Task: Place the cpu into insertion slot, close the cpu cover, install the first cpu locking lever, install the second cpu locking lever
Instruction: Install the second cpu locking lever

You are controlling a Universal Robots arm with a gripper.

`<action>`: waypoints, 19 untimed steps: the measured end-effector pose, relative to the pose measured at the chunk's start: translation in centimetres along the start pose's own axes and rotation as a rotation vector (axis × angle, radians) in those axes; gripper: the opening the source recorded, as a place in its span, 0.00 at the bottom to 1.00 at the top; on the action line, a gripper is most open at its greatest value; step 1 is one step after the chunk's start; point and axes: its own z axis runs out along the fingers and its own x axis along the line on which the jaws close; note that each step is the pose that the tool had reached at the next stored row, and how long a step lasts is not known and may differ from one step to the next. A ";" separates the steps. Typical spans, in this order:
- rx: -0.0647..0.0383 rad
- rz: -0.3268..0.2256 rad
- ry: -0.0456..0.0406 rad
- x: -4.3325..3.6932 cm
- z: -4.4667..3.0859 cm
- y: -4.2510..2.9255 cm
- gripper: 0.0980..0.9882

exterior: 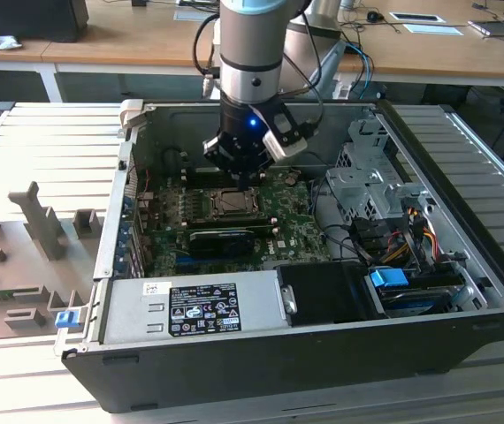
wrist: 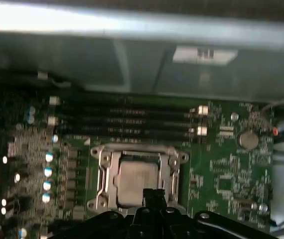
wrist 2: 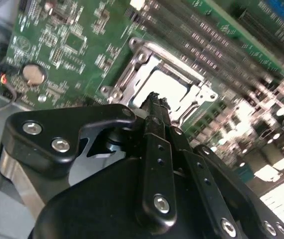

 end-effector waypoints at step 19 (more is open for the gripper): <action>-0.037 -0.001 -0.0023 2.65 0.40 -4.01 0.01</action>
